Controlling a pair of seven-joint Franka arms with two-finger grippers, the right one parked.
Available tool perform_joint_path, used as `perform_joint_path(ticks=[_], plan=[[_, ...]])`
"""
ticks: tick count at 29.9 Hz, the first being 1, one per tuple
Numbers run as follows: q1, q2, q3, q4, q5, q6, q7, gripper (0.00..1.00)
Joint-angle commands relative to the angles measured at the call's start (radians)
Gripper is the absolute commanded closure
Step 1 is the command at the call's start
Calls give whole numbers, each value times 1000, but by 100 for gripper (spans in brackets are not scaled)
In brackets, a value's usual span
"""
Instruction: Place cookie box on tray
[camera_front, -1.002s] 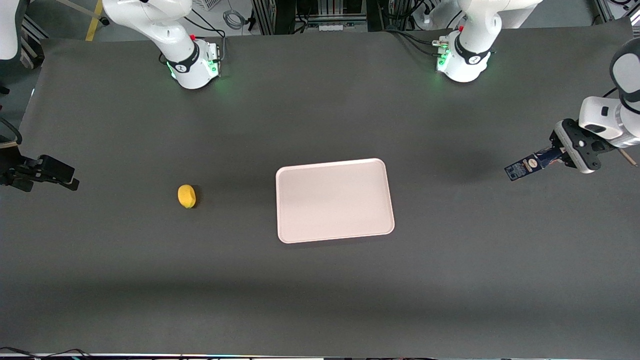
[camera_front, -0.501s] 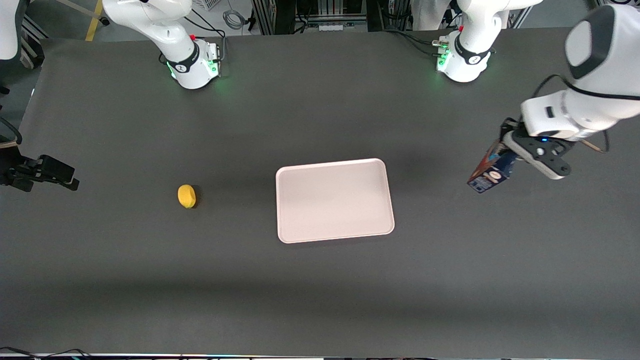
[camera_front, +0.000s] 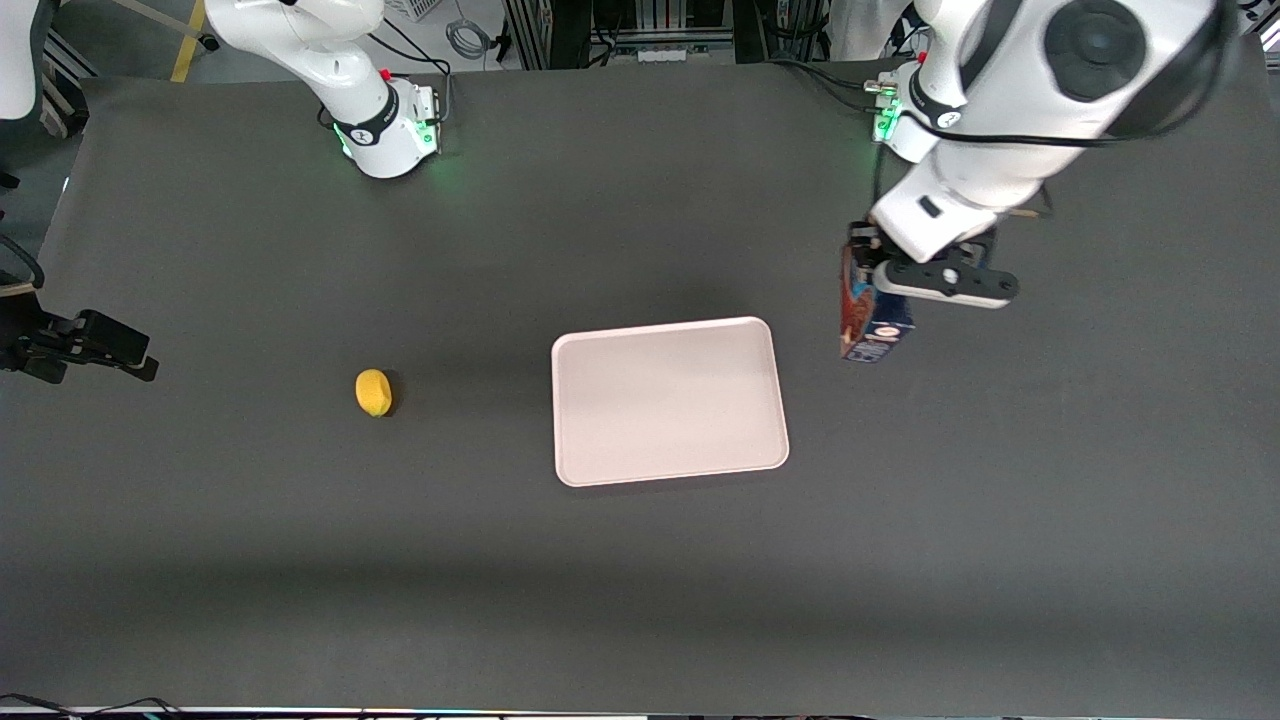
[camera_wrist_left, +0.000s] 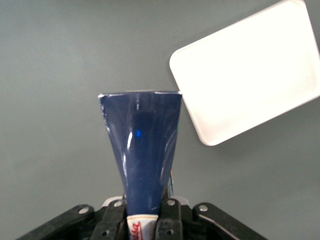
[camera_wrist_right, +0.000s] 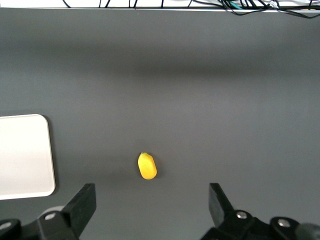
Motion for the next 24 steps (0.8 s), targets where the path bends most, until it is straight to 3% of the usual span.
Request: perform_joint_path(ticks=[1, 7, 11, 16, 24], plan=[[1, 53, -97, 59, 1, -28, -358, 85], [1, 80, -168, 56, 14, -6, -541, 86], [-1, 99, -203, 48, 54, 15, -572, 86], [-13, 137, -249, 4, 70, 152, -724, 86], [-22, 209, -289, -78, 230, 334, -804, 86]])
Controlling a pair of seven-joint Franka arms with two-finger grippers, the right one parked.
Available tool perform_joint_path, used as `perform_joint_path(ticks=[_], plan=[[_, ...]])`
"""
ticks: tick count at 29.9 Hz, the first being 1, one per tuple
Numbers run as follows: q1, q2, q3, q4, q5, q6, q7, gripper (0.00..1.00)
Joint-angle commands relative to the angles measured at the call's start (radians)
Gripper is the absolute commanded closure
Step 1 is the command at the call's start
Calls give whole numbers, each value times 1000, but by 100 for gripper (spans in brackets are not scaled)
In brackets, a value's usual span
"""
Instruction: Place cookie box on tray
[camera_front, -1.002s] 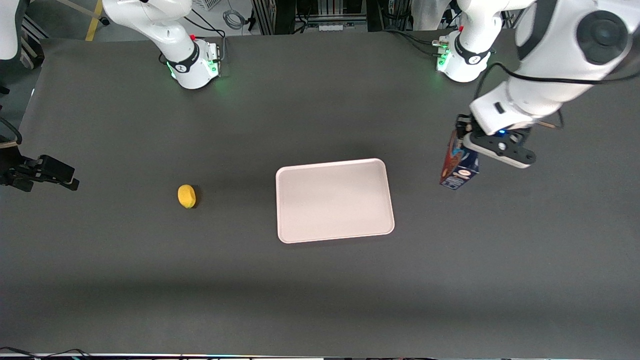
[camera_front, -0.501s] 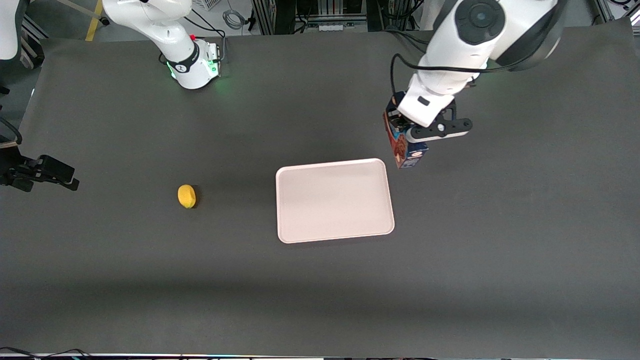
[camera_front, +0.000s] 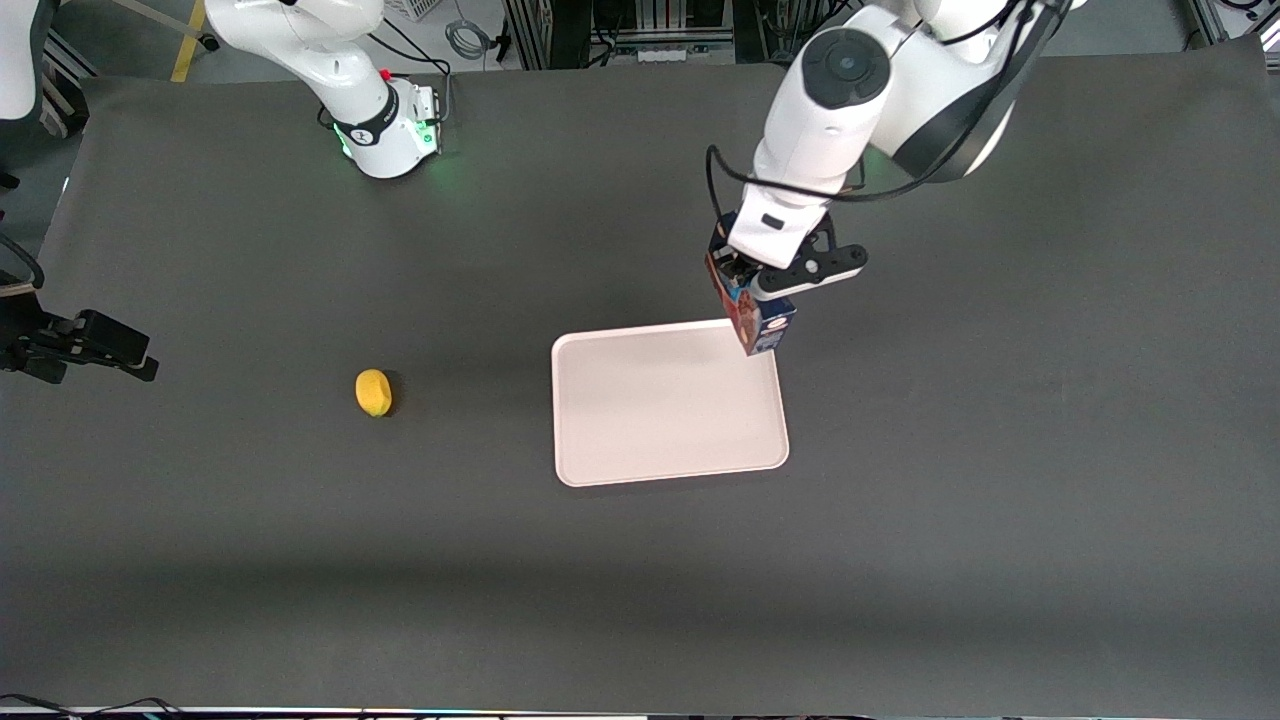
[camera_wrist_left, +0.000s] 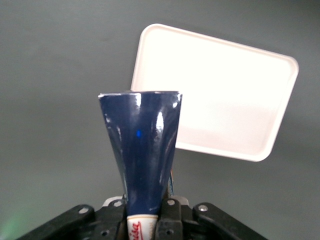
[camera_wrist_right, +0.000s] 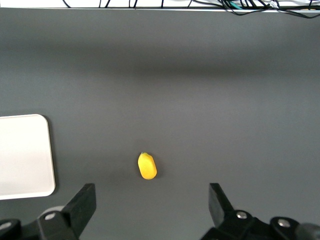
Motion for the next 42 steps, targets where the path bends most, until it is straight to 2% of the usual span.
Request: perform_joint_path(ticks=[1, 7, 10, 16, 24, 29, 42], plan=[[-16, 61, -10, -42, 137, 99, -62, 86], [-49, 183, -10, -40, 351, 179, -238, 86], [-56, 242, -10, -34, 430, 206, -305, 86], [-72, 294, -10, -26, 478, 211, -316, 86], [-75, 406, -9, -17, 630, 214, -308, 86], [-75, 443, -9, -5, 664, 220, -265, 86], [-75, 476, 5, 4, 673, 269, -236, 85]])
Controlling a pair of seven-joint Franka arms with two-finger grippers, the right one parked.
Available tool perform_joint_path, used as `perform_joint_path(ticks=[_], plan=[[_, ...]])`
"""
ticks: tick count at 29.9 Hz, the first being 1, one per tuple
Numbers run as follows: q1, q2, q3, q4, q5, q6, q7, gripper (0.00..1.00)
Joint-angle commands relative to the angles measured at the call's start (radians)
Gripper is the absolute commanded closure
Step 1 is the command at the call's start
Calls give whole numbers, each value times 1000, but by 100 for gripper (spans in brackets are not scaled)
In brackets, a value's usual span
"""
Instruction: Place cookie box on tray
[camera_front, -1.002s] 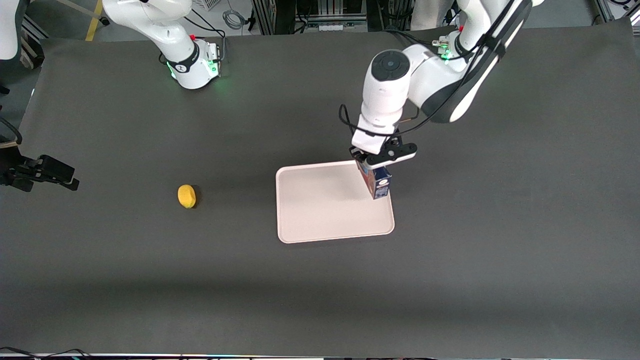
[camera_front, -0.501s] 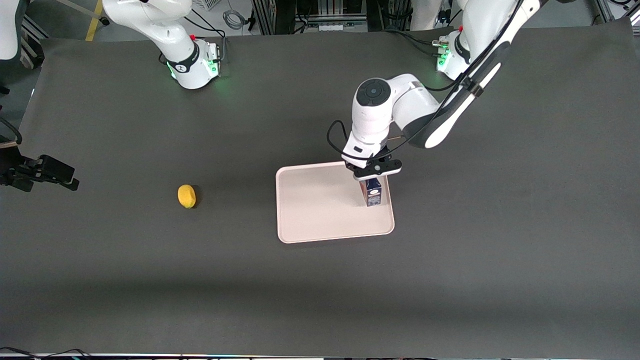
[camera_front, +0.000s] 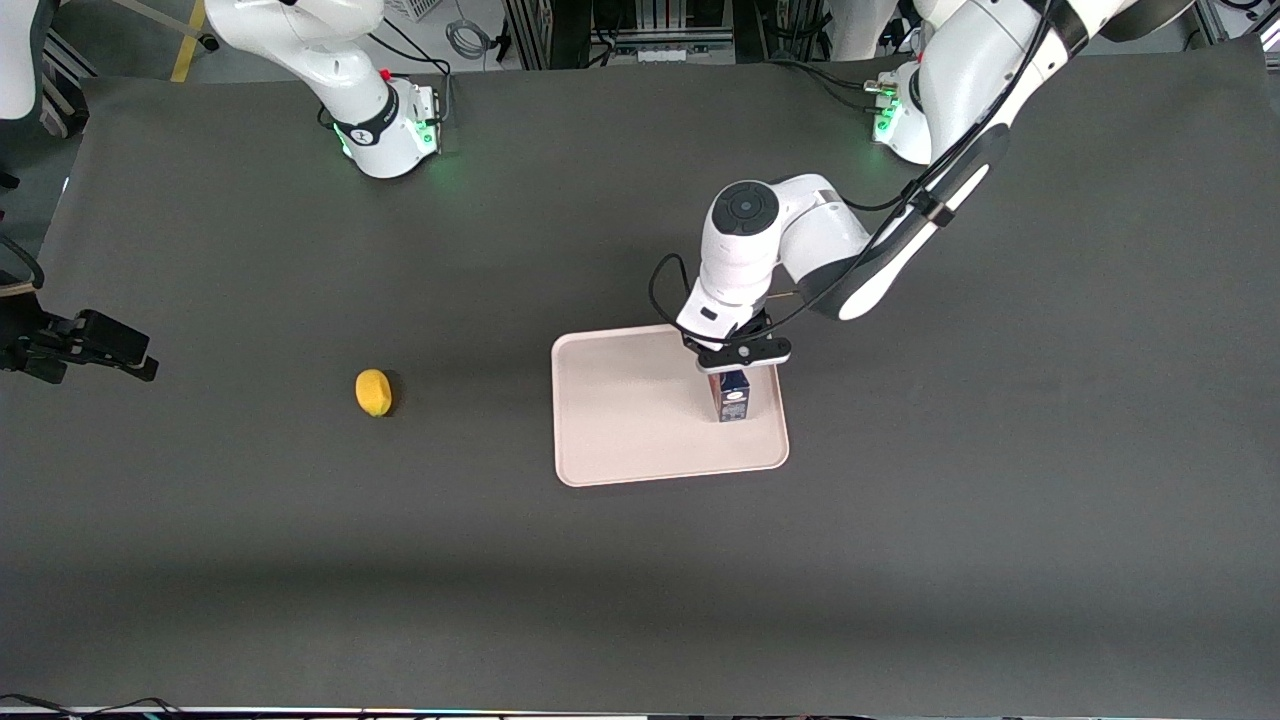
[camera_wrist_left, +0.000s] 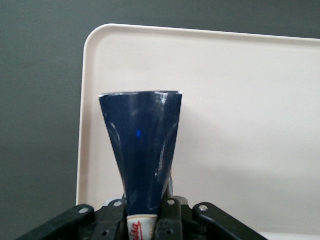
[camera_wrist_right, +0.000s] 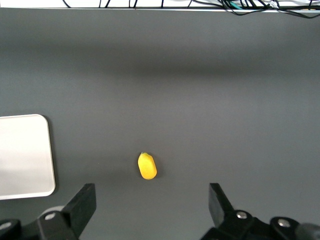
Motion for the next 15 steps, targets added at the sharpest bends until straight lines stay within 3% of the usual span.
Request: perform_joint_path(ticks=[1, 12, 15], plan=[[-10, 14, 14, 23, 20, -1, 45, 85], [-10, 35, 32, 23, 20, 4, 69, 84], [-8, 37, 37, 23, 20, 4, 70, 77]])
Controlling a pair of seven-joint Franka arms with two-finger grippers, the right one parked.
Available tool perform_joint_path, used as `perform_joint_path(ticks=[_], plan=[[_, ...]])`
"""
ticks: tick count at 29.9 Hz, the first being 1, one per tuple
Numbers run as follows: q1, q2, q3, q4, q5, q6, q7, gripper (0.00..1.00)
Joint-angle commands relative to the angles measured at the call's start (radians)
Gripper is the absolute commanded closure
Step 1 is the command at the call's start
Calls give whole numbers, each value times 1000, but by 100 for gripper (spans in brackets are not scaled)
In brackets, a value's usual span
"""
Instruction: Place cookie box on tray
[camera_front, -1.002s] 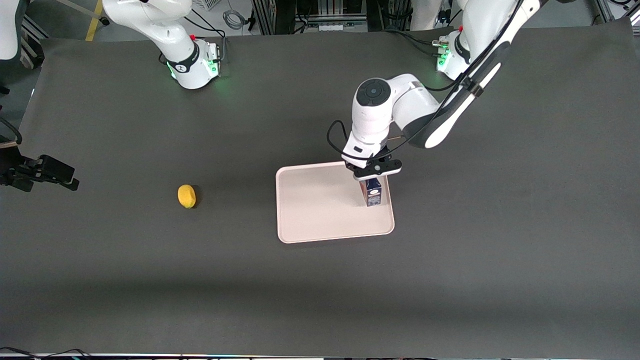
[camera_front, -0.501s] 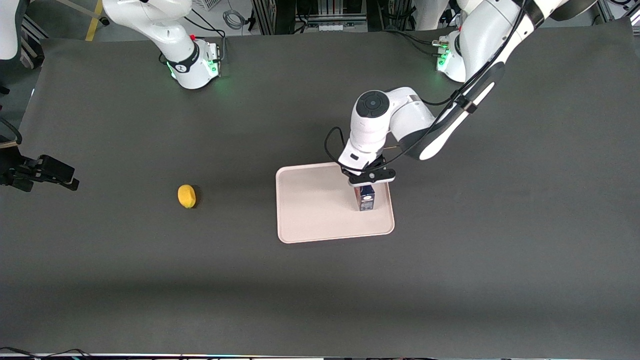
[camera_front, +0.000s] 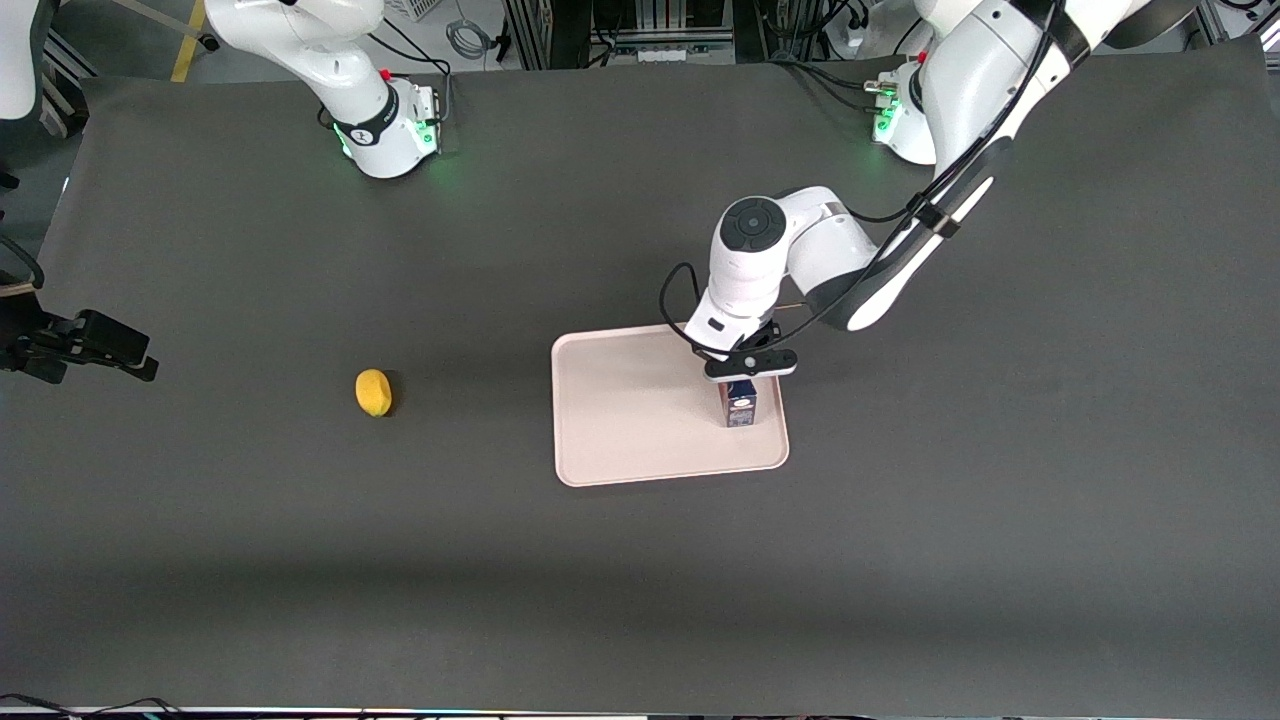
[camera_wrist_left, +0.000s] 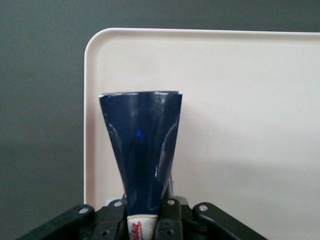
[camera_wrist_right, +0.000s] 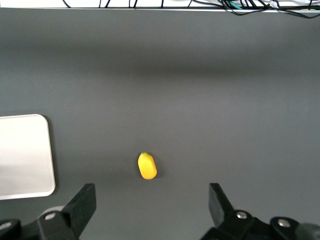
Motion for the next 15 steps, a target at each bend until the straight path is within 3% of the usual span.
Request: perform_joint_path(ticks=[1, 3, 6, 7, 15], plan=[[-8, 18, 9, 22, 18, 5, 10, 73], [-8, 18, 14, 23, 18, 7, 12, 41], [-8, 24, 18, 30, 18, 7, 12, 6], [-8, 26, 20, 31, 18, 7, 12, 0], [-8, 32, 21, 42, 18, 4, 24, 0]])
